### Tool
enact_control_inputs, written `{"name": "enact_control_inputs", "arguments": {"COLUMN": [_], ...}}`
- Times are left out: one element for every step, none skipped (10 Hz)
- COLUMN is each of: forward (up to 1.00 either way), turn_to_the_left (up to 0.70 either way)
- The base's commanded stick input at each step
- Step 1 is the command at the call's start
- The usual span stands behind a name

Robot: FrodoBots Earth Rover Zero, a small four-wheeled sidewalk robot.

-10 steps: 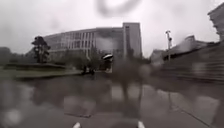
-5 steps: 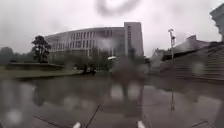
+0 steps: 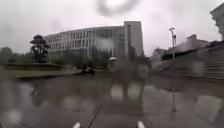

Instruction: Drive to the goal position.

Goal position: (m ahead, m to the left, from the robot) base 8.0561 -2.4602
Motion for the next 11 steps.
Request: {"name": "enact_control_inputs", "arguments": {"forward": [0.70, 0.70, 0.70, 0.70, 0.70, 0.70, 0.70, 0.70, 0.70, 0.70, 0.70], "turn_to_the_left": [0.00, 0.00, 0.00, 0.00, 0.00, 0.00, 0.00, 0.00, 0.00, 0.00, 0.00]}}
